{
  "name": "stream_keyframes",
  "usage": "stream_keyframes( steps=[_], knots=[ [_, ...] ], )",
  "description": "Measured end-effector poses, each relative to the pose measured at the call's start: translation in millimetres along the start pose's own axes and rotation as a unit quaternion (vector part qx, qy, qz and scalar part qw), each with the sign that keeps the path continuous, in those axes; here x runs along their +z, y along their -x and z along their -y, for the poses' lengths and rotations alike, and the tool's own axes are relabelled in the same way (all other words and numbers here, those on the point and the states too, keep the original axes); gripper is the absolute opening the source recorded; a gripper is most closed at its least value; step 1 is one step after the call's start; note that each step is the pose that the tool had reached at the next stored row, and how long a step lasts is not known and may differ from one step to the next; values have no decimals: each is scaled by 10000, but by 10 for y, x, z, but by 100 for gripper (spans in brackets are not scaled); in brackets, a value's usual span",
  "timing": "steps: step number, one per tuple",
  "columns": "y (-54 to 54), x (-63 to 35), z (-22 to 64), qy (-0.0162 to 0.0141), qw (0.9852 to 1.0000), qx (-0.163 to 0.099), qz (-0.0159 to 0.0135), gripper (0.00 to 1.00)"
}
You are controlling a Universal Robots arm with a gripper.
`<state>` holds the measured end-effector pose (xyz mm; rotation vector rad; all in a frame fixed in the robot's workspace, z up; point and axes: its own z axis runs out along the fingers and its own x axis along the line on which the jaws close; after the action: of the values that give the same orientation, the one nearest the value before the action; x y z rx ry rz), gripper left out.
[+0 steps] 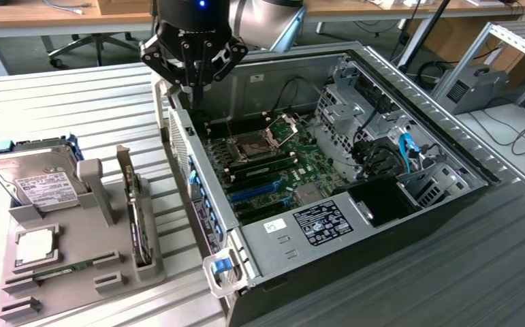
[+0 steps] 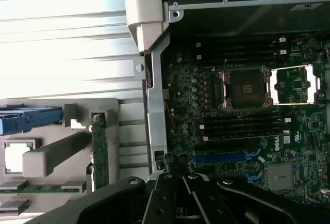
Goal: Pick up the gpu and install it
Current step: 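Reach for the gpu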
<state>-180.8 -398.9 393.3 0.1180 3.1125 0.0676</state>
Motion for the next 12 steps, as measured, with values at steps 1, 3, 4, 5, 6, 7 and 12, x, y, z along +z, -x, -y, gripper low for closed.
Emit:
stream_keyframes(
  steps=[1,3,4,5,6,7,12],
  knots=[
    [-4,0,0,0,10000,0,0,11],
    [-59,-1,4,0,10000,0,0,11],
    [-74,-2,6,0,10000,0,0,11],
    [-98,-3,7,0,10000,0,0,11],
    [-125,-3,9,0,10000,0,0,11],
    [-129,-4,10,0,10000,0,0,11],
    [-149,-4,11,0,10000,0,0,11]
  ],
)
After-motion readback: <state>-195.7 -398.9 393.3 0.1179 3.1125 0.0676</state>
